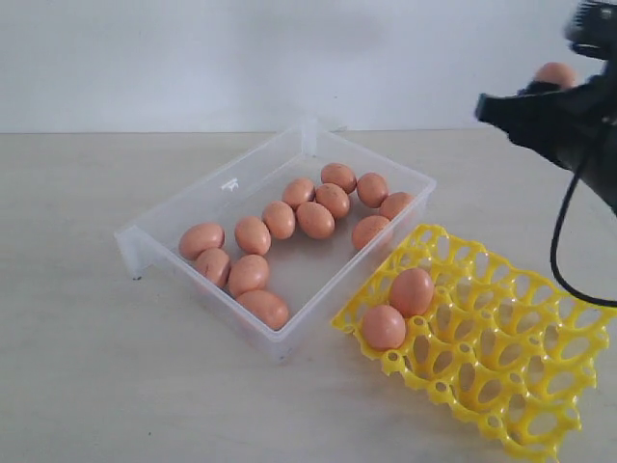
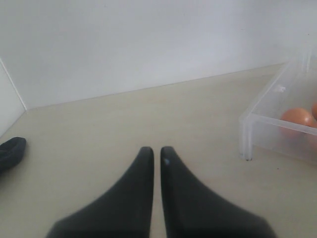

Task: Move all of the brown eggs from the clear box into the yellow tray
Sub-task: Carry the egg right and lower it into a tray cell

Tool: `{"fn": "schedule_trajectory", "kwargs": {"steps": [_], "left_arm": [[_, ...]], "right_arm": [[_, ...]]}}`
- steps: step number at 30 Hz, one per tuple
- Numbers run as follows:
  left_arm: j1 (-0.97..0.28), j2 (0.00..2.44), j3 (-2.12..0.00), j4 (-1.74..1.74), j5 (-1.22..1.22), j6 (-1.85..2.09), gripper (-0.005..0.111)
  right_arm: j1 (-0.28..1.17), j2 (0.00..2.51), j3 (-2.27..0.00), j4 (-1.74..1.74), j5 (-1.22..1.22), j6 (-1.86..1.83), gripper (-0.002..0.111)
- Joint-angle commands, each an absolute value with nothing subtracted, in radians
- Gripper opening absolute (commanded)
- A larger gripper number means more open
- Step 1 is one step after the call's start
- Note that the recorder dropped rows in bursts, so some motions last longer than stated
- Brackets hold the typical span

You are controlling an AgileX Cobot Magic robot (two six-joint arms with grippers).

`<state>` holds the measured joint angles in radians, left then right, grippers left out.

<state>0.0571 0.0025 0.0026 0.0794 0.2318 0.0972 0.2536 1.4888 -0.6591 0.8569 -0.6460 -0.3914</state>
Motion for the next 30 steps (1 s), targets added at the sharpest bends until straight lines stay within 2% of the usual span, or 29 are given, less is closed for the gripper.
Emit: {"fn": "schedule_trajectory", "kwargs": {"steps": [1,2,3,4,5,6,7,11,19,25,30], "left_arm": [[0.050,0.000,0.000,0.074,0.225,0.094,0.004],[0.050,0.000,0.000,0.074,0.225,0.094,0.004],[0.050,0.000,0.000,0.074,0.225,0.094,0.004],[0.050,0.000,0.000,0.074,0.225,0.094,0.004],[0.050,0.000,0.000,0.074,0.225,0.094,0.004],[0.050,0.000,0.000,0.074,0.225,0.094,0.004],[0.050,0.000,0.000,0.074,0.225,0.094,0.004],[0.050,0.000,0.000,0.074,0.225,0.094,0.004],[0.050,0.000,0.000,0.074,0.225,0.094,0.004],[0.050,0.000,0.000,0.074,0.225,0.094,0.004],[0.050,0.000,0.000,0.074,0.225,0.094,0.004]], "right_arm": [[0.173,1.502,-0.561,0.683,-0.714,0.289,0.000],[0.091,1.540,-0.558,0.332,-0.713,0.603,0.000],[0.051,1.562,-0.561,0.106,-0.758,0.734,0.000],[-0.069,1.631,-0.578,-0.311,-0.952,1.022,0.000],[-0.163,1.696,-0.611,-0.543,-1.109,1.174,0.000],[-0.234,1.752,-0.643,-0.736,-1.221,1.214,0.000],[-0.291,1.795,-0.688,-0.926,-1.221,1.274,0.000],[-0.363,1.876,-0.777,-1.521,-1.221,1.265,0.000],[-0.338,1.880,-0.779,-1.457,-1.221,1.149,0.000],[-0.256,1.896,-0.779,-1.451,-1.193,1.114,0.000],[-0.206,1.919,-0.779,-1.447,-0.962,0.939,0.000]]}}
